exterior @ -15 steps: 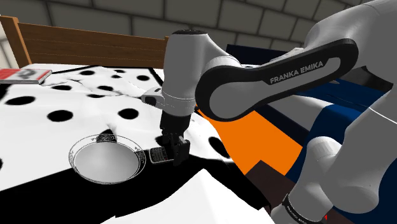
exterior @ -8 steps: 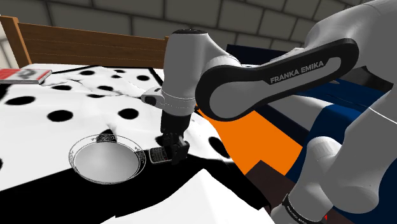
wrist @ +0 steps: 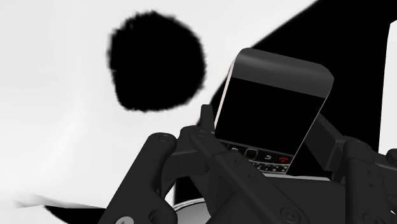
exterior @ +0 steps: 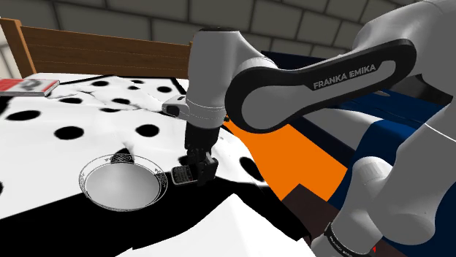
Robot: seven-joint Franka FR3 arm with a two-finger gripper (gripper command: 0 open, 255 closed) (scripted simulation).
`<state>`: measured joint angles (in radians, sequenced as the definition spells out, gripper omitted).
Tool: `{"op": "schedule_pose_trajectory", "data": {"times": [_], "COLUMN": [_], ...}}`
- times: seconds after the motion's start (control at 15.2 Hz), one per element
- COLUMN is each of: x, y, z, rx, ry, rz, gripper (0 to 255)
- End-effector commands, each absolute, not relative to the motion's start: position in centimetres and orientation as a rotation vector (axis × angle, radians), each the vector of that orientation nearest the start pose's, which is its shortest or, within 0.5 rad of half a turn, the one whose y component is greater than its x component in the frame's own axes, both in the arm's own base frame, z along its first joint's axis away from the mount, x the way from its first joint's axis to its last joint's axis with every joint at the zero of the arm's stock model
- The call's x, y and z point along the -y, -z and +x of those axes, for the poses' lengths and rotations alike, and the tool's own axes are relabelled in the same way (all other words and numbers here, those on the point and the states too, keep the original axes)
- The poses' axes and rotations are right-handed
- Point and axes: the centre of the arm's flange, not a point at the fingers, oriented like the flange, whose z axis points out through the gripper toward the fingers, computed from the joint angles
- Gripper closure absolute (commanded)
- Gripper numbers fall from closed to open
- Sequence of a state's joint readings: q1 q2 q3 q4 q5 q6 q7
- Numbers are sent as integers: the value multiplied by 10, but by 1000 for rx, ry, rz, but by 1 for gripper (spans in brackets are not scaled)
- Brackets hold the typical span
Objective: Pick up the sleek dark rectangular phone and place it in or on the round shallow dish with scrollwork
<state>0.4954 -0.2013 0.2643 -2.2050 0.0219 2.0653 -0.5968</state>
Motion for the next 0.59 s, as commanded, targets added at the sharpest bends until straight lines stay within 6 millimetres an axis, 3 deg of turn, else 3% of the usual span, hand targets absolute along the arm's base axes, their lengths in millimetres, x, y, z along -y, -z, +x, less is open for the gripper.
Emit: {"op": "schedule_pose_trajectory", "data": {"times": [0.0,0.53], "x": [-346,-346], "y": [-477,-520], "z": [355,355], "rx": [1971,1971], "ry": [90,90], "rz": [-2481,-2481], "gripper": [255,255]}}
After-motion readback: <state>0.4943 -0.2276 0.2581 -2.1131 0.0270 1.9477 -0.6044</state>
